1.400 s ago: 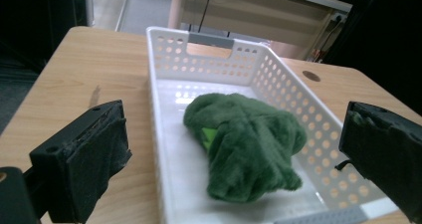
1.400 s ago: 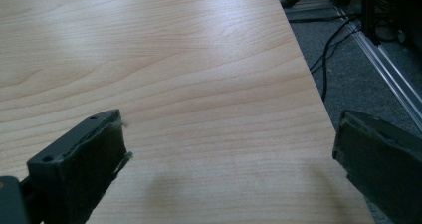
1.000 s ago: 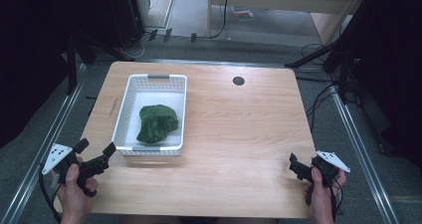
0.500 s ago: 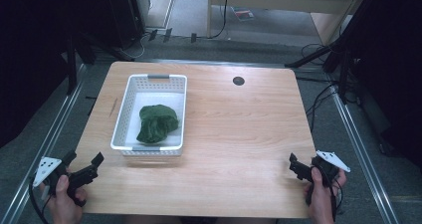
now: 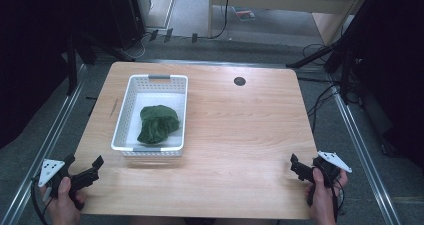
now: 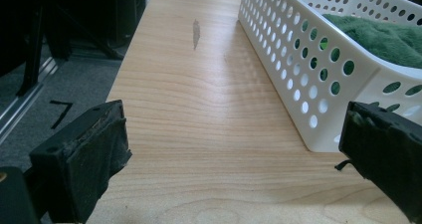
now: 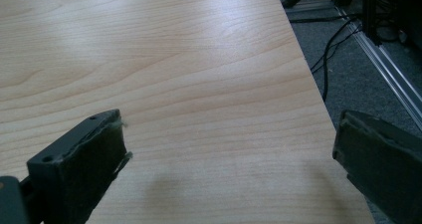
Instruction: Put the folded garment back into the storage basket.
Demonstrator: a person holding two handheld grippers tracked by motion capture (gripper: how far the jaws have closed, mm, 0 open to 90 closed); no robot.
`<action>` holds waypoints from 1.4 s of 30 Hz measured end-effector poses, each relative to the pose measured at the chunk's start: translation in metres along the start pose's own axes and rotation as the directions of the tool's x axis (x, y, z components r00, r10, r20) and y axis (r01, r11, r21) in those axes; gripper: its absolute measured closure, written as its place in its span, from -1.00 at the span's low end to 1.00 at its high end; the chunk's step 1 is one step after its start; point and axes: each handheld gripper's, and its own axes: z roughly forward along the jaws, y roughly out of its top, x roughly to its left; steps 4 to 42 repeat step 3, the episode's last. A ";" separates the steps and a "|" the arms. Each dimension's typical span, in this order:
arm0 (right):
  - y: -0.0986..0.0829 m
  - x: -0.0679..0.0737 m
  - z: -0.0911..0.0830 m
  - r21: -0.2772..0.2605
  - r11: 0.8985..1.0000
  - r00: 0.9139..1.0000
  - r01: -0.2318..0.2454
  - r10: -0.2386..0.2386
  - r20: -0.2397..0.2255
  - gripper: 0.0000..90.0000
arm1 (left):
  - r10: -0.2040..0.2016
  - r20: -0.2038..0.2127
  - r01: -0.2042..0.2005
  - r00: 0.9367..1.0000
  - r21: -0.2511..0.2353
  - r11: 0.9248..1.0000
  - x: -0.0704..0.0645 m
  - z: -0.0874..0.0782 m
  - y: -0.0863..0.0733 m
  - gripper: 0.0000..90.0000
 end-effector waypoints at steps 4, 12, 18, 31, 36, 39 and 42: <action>0.000 0.000 0.000 0.000 1.000 1.000 0.000 0.000 -0.001 -0.99 | -0.020 0.003 0.020 1.000 0.004 1.000 0.002 0.001 0.000 -1.00; 0.000 0.000 0.000 0.000 1.000 1.000 0.000 0.000 -0.001 -0.99 | -0.020 0.003 0.020 1.000 0.004 1.000 0.002 0.001 0.000 -1.00; 0.000 0.000 0.000 0.000 1.000 1.000 0.000 0.000 -0.001 -0.99 | -0.020 0.003 0.020 1.000 0.004 1.000 0.002 0.001 0.000 -1.00; 0.000 0.000 0.000 0.000 1.000 1.000 0.000 0.000 -0.001 -0.99 | -0.020 0.003 0.020 1.000 0.004 1.000 0.002 0.001 0.000 -1.00; 0.000 0.000 0.000 0.000 1.000 1.000 0.000 0.000 -0.001 -0.99 | -0.020 0.003 0.020 1.000 0.004 1.000 0.002 0.001 0.000 -1.00; 0.000 0.000 0.000 0.000 1.000 1.000 0.000 0.000 -0.001 -0.99 | -0.020 0.003 0.020 1.000 0.004 1.000 0.002 0.001 0.000 -1.00; 0.000 0.000 0.000 0.000 1.000 1.000 0.000 0.000 -0.001 -0.99 | -0.020 0.003 0.020 1.000 0.004 1.000 0.002 0.001 0.000 -1.00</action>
